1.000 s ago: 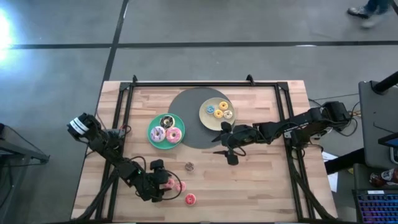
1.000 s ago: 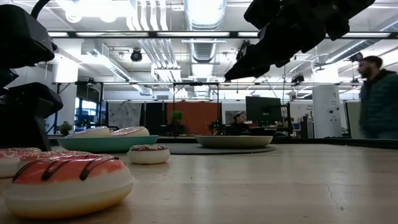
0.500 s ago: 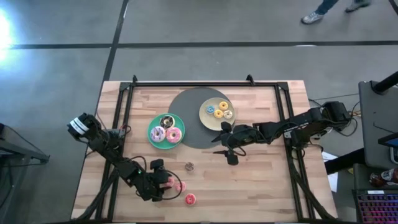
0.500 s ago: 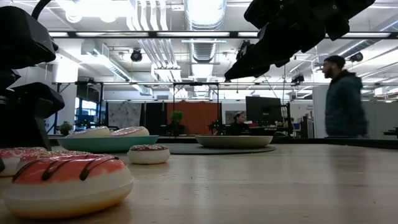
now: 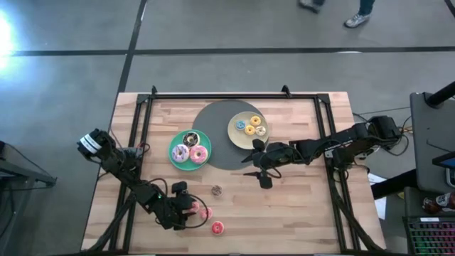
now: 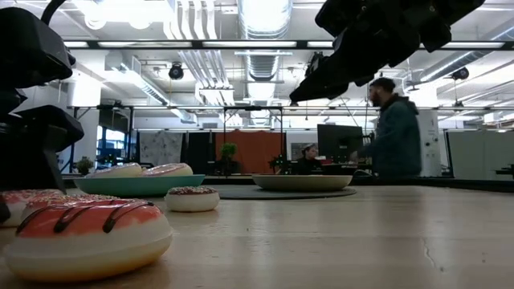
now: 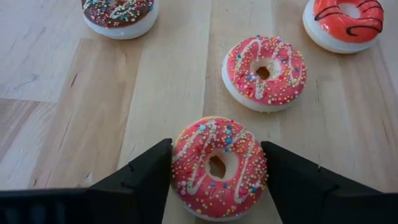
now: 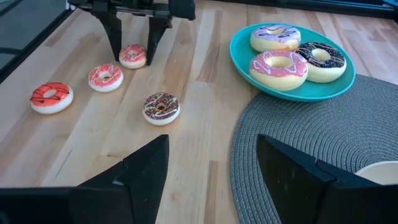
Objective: Pick & Place donuts
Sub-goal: Put the left small pink donut on the brown plate
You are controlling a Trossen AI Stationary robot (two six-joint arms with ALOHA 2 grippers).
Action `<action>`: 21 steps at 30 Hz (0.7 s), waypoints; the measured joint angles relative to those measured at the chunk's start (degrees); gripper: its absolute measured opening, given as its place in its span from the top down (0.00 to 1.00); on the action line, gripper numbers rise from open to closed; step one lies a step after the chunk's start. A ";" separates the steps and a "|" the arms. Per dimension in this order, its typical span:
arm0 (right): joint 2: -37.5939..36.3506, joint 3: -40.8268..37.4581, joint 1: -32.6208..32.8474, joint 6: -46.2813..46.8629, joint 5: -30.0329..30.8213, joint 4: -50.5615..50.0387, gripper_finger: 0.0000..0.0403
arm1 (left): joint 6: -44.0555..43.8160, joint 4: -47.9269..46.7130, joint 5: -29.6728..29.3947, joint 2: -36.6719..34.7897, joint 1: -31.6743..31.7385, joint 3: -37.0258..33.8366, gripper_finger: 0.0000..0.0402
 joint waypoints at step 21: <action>-0.23 -0.25 0.00 0.28 -0.05 0.05 0.42 | 1.02 -2.13 -1.83 -5.71 0.70 0.00 0.53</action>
